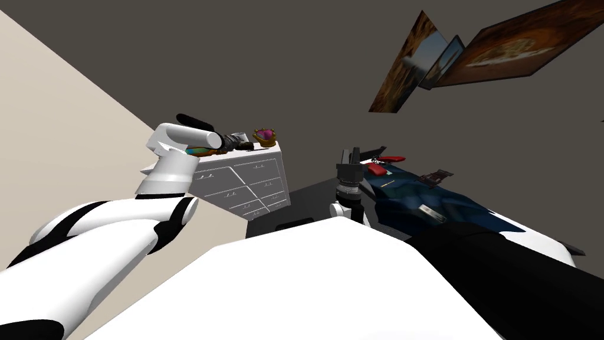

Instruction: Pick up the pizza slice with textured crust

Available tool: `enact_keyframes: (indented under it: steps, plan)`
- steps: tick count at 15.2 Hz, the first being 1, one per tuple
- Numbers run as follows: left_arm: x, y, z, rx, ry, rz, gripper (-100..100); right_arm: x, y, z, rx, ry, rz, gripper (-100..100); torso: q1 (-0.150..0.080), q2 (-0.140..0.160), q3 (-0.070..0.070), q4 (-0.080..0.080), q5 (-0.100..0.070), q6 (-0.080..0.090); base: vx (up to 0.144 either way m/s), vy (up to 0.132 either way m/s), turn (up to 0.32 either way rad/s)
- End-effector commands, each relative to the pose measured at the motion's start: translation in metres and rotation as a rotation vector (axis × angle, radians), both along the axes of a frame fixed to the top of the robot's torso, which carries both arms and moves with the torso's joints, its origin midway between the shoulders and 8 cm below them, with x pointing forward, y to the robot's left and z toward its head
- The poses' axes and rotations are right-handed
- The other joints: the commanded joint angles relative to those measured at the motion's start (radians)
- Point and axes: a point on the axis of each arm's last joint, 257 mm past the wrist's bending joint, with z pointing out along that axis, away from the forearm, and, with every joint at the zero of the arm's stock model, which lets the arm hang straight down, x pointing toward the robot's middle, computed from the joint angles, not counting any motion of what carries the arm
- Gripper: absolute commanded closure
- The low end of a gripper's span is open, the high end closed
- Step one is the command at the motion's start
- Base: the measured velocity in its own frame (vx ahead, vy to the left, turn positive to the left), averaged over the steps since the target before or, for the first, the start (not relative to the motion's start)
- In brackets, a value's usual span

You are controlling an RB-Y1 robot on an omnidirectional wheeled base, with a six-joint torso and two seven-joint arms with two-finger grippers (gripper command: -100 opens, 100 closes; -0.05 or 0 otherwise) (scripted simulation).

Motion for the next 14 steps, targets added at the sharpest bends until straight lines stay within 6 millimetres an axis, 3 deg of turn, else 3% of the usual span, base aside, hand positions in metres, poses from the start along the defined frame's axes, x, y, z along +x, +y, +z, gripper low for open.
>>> enact_keyframes:
  steps: [1, 2, 5, 6, 8, 10, 12, 13, 14]
  plan:
    - [-0.004, 0.003, -0.006, 0.002, 0.035, 0.009, -100, 0.000, 0.000, 0.000, 0.000, 0.000, 0.000, 0, 0.000, 0.000, 0.000, 0.000, 0.000, 0.000, -0.002, 0.007, -0.004]
    - [-0.003, 0.010, 0.003, 0.005, 0.061, 0.013, -100, 0.000, 0.000, 0.000, 0.000, 0.000, 0.000, 0, 0.000, 0.000, 0.000, 0.000, 0.000, 0.000, 0.000, 0.006, -0.102]
    - [-0.009, 0.013, -0.006, 0.004, 0.107, 0.025, -100, 0.000, 0.000, 0.000, 0.000, 0.000, 0.000, 0, 0.000, 0.000, 0.000, 0.000, 0.000, 0.000, 0.001, 0.010, -0.062]
    - [-0.010, 0.018, 0.003, 0.004, 0.132, 0.026, -100, 0.000, 0.000, 0.000, 0.000, 0.000, 0.000, 0, 0.000, 0.000, 0.000, 0.000, 0.000, 0.000, 0.003, 0.006, -0.091]
    - [-0.016, 0.021, -0.005, 0.002, 0.175, 0.037, -100, 0.000, 0.000, 0.000, 0.000, 0.000, 0.000, 0, 0.000, -0.001, 0.000, 0.000, 0.000, 0.000, 0.005, 0.012, -0.094]
    - [-0.019, 0.025, 0.002, -0.001, 0.207, 0.036, -100, 0.000, 0.000, 0.000, 0.000, 0.000, 0.000, 0, 0.000, -0.001, 0.000, 0.000, 0.000, 0.000, 0.004, 0.006, -0.058]
    - [-0.025, 0.027, -0.006, -0.003, 0.245, 0.045, -100, 0.000, 0.000, 0.000, 0.000, 0.000, 0.000, 0, 0.000, -0.001, 0.000, 0.000, 0.000, 0.000, 0.009, 0.012, -0.094]
    - [-0.027, 0.029, 0.004, -0.007, 0.263, 0.037, -100, 0.000, 0.000, 0.000, 0.000, 0.000, 0.000, 0, 0.000, -0.001, 0.000, 0.000, 0.000, 0.000, 0.011, 0.012, -0.080]
    - [-0.031, 0.032, -0.002, -0.012, 0.290, 0.046, -100, 0.000, 0.000, 0.000, 0.000, 0.000, 0.000, 0, 0.000, -0.001, -0.001, 0.000, 0.000, 0.000, 0.015, 0.014, -0.108]
